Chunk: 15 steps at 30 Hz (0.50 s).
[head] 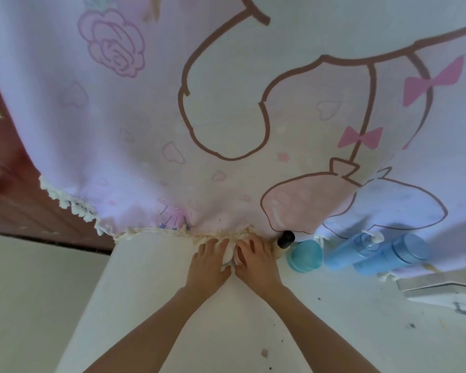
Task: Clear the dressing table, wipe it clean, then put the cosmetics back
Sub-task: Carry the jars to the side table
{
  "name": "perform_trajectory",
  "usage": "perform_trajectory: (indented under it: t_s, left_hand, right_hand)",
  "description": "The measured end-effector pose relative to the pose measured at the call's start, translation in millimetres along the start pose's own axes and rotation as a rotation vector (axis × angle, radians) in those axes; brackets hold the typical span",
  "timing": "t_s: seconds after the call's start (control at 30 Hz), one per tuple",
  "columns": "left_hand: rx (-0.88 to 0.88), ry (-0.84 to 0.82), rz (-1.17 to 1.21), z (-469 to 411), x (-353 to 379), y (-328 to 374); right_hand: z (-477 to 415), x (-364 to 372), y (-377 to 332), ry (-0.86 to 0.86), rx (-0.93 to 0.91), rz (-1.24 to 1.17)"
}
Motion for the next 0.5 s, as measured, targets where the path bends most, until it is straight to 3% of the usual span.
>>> perform_trajectory:
  t_s: [0.2,0.5]
  left_hand:
    - [0.022,0.011,0.041,-4.7,5.9,-4.0]
    - [-0.16,0.181,0.044,30.1,-28.5,-23.2]
  right_hand:
    - [-4.4,5.4,5.3,-0.037,0.046,-0.035]
    - [4.0,-12.2,-28.3,-0.078,-0.06,-0.079]
Point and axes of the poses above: each hand's wrist, its own z-axis away from the middle knuckle, its own x-axis out of the palm, y = z × x, the point moved 4 cm from there along -z, towards the middle knuckle, and after that the axes turned 10 degrees about -x, right-handed, at the moved point
